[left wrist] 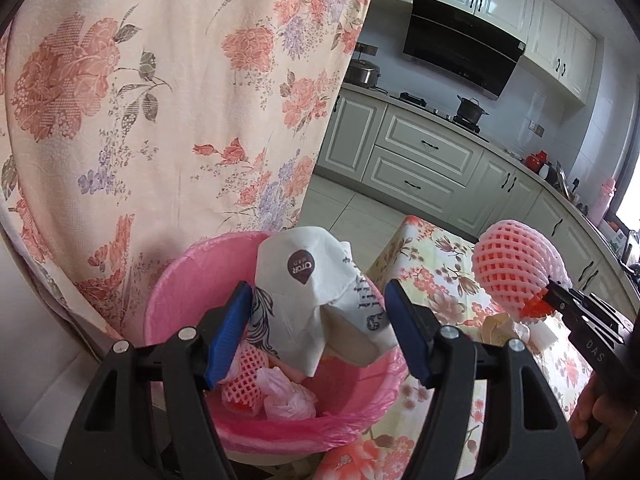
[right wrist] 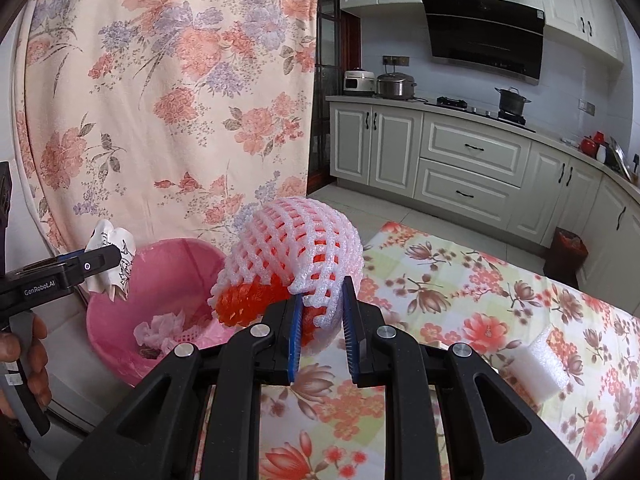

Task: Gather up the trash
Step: 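Carry the foam net and paper cup over the pink bin and open both tools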

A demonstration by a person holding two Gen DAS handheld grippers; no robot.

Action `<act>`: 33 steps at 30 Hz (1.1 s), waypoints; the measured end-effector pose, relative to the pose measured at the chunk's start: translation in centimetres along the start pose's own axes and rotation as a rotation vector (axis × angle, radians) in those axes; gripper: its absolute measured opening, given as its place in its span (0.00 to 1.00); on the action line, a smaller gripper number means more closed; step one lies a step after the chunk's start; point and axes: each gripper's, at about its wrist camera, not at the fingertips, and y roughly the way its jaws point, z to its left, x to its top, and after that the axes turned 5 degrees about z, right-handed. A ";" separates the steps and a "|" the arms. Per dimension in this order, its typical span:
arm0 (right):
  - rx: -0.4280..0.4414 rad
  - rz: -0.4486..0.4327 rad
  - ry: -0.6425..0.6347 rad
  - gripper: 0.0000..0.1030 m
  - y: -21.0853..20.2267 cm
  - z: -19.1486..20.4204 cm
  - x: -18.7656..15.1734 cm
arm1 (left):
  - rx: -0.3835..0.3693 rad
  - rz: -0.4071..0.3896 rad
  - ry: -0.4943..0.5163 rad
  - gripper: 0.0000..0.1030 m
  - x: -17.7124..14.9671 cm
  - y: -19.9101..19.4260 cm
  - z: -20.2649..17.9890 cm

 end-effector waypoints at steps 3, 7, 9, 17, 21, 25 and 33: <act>0.015 0.004 -0.020 0.18 0.7 1.6 0.5 | 0.006 -0.003 -0.007 0.64 0.2 -0.1 1.2; 0.040 0.015 -0.043 0.18 2.0 3.6 1.1 | 0.015 -0.004 -0.017 0.64 0.4 -0.1 2.6; 0.053 0.020 -0.055 0.18 2.6 4.7 1.4 | 0.019 -0.004 -0.027 0.64 0.4 -0.1 3.3; 0.092 0.039 -0.111 0.18 5.1 8.6 2.3 | 0.029 -0.002 -0.057 0.64 0.8 0.0 5.4; 0.104 0.051 -0.130 0.18 6.2 9.9 2.6 | 0.038 -0.007 -0.059 0.64 1.0 -0.2 6.1; 0.112 0.060 -0.147 0.19 7.1 10.8 2.6 | 0.043 -0.008 -0.058 0.65 1.1 -0.2 6.5; 0.114 0.078 -0.155 0.23 8.3 11.4 2.5 | 0.041 -0.005 -0.061 0.65 1.3 0.0 6.8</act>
